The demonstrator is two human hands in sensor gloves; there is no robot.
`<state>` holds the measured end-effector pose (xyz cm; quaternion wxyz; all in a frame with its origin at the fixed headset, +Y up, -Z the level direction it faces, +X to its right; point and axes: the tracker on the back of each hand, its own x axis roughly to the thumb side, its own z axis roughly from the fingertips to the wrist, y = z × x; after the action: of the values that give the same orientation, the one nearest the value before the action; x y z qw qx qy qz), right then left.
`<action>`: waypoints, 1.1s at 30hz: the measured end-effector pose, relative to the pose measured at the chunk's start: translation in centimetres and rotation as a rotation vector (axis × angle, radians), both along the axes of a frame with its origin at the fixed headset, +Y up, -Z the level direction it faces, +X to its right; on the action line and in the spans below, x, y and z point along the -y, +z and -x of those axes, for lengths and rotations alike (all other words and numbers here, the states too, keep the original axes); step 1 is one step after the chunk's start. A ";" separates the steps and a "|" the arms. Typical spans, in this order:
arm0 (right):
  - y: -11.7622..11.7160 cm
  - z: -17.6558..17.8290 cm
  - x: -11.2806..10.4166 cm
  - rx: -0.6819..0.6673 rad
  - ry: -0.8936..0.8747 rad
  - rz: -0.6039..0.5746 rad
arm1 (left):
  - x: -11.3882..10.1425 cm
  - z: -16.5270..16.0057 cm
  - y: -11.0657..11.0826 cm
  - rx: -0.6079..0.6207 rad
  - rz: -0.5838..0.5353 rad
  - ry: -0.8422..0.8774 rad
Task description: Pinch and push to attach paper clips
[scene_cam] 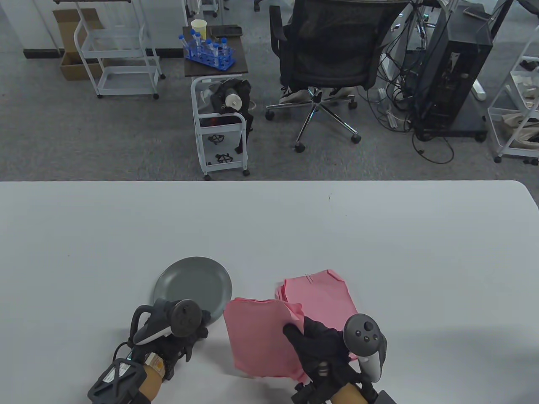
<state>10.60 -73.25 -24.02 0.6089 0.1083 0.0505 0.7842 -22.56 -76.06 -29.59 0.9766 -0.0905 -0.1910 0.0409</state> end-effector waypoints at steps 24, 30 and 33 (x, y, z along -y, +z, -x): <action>-0.8 1.2 1.8 -0.043 0.024 0.125 | -6.7 0.3 -0.6 -0.182 0.448 1.276; -0.4 1.0 1.3 -0.050 0.025 0.100 | -8.7 -1.3 -1.5 -0.171 0.477 1.338; -0.3 0.7 1.0 -0.048 0.015 0.087 | -9.0 -2.1 -1.9 -0.178 0.504 1.308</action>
<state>9.90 -74.22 -24.33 0.6057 0.1000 0.1000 0.7830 -20.49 -67.06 -31.49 0.7131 -0.1768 -0.1102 0.6694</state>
